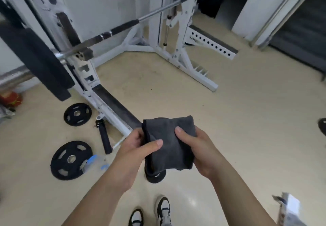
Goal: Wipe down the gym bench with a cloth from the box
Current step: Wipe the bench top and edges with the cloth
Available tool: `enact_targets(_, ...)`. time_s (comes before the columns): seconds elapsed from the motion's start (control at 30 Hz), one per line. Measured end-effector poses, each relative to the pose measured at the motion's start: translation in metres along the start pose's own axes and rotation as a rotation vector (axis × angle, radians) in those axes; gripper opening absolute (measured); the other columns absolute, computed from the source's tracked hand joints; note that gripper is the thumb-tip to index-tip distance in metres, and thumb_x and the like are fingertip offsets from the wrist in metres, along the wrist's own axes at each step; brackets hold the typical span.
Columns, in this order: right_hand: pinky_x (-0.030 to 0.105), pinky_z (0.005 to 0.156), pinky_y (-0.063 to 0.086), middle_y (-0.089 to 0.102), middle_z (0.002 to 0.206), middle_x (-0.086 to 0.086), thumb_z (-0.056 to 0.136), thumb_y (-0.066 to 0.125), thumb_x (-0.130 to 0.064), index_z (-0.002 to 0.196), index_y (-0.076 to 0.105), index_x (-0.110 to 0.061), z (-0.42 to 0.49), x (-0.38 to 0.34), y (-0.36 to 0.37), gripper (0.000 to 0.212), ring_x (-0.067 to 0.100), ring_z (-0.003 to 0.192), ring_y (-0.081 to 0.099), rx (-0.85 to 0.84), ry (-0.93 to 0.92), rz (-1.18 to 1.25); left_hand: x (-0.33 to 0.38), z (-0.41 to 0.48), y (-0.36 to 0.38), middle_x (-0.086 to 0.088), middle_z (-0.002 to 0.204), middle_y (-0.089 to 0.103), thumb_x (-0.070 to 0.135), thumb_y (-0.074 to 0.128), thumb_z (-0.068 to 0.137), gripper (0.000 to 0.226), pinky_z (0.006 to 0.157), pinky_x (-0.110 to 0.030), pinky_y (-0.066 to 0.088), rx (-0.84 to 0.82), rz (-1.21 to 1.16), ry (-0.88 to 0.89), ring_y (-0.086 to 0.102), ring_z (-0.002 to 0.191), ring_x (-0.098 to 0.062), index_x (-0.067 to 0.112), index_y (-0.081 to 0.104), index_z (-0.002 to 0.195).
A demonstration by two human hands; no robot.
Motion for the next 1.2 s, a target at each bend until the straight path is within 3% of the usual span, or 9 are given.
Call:
enact_targets(0.1,0.046,0.098,0.059,0.077,0.123,0.008,0.102,0.065,-0.027,0.126,0.07,-0.017,-0.044,-0.003,-0.057,0.027,0.028,0.116,0.073,0.144,-0.036,0.074,-0.002,0.011,0.055,-0.015,0.125,0.072,0.003,0.078,0.078,0.058,0.1,-0.049,0.051,-0.167,-0.007,-0.083,0.066,0.119,-0.034,0.014,0.059,0.131)
enact_targets(0.3,0.048,0.101,0.057,0.077,0.124,0.014,0.103,0.062,-0.034,0.126,0.07,-0.012,-0.15,0.011,-0.205,0.034,0.03,0.117,0.073,0.491,-0.1,0.336,-0.047,0.003,0.242,-0.02,0.127,0.07,0.019,0.072,0.086,0.041,0.111,-0.052,0.042,-0.594,0.033,-0.503,0.065,0.121,-0.037,0.004,0.07,0.124)
enact_targets(0.47,0.037,0.077,0.059,0.077,0.108,0.016,0.099,0.067,-0.037,0.103,0.071,-0.013,-0.231,0.051,-0.348,0.024,0.019,0.086,0.071,0.99,-0.015,0.273,-0.099,-0.005,0.425,-0.01,0.119,0.076,0.02,0.065,0.093,0.03,0.085,-0.039,0.056,-0.751,0.33,-0.366,0.073,0.107,-0.025,0.02,0.068,0.123)
enact_targets(0.57,0.038,0.087,0.06,0.073,0.104,-0.004,0.096,0.068,-0.034,0.106,0.07,-0.022,-0.279,0.062,-0.425,0.016,0.011,0.092,0.068,1.149,-0.04,0.184,-0.135,-0.011,0.523,-0.012,0.113,0.075,0.018,0.069,0.09,0.026,0.077,-0.039,0.057,-0.858,0.46,-0.309,0.073,0.097,-0.025,0.023,0.069,0.116)
enact_targets(0.73,0.036,0.077,0.063,0.077,0.097,-0.003,0.1,0.063,-0.04,0.102,0.074,-0.02,-0.315,0.071,-0.517,0.023,0.011,0.087,0.072,1.063,-0.102,0.322,-0.184,-0.011,0.648,-0.014,0.105,0.077,0.02,0.072,0.089,0.022,0.086,-0.054,0.059,-0.906,0.565,-0.28,0.075,0.096,-0.036,0.024,0.071,0.11)
enact_targets(0.83,0.054,0.095,0.061,0.079,0.11,0.008,0.101,0.06,-0.052,0.109,0.073,-0.02,-0.305,0.069,-0.566,0.035,0.029,0.104,0.077,1.061,-0.109,0.487,-0.198,0.014,0.706,-0.012,0.097,0.077,0.025,0.071,0.091,0.019,0.077,-0.046,0.061,-0.915,0.591,-0.282,0.076,0.086,-0.029,0.016,0.072,0.108)
enact_targets(0.9,0.052,0.094,0.062,0.078,0.115,0.016,0.101,0.059,-0.054,0.116,0.073,-0.015,-0.286,0.062,-0.605,0.045,0.034,0.108,0.076,1.047,-0.129,0.605,-0.204,0.041,0.744,-0.009,0.094,0.075,0.031,0.067,0.094,0.023,0.076,-0.039,0.06,-0.938,0.611,-0.322,0.073,0.081,-0.021,0.012,0.073,0.106)
enact_targets(1.0,0.04,0.081,0.065,0.079,0.112,0.016,0.1,0.063,-0.045,0.118,0.075,-0.009,-0.255,0.047,-0.67,0.042,0.026,0.103,0.078,1.043,-0.159,0.741,-0.209,0.086,0.807,-0.005,0.103,0.075,0.04,0.055,0.1,0.03,0.082,-0.037,0.058,-1.029,0.653,-0.376,0.072,0.093,-0.02,0.021,0.077,0.106)
enact_targets(1.2,0.058,0.095,0.059,0.076,0.118,0.025,0.101,0.064,-0.034,0.126,0.072,-0.003,-0.23,0.024,-0.802,0.041,0.044,0.112,0.073,1.228,-0.154,1.182,-0.203,0.185,0.943,-0.011,0.108,0.078,0.029,0.057,0.1,0.022,0.083,-0.043,0.062,-1.085,0.782,-0.357,0.076,0.096,-0.025,0.016,0.072,0.111)
Point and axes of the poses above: each hand's wrist, its own z-axis towards the middle knuckle, its own y-axis out of the palm, x = y × z, the point moved 3 cm from there along z, towards the middle knuckle
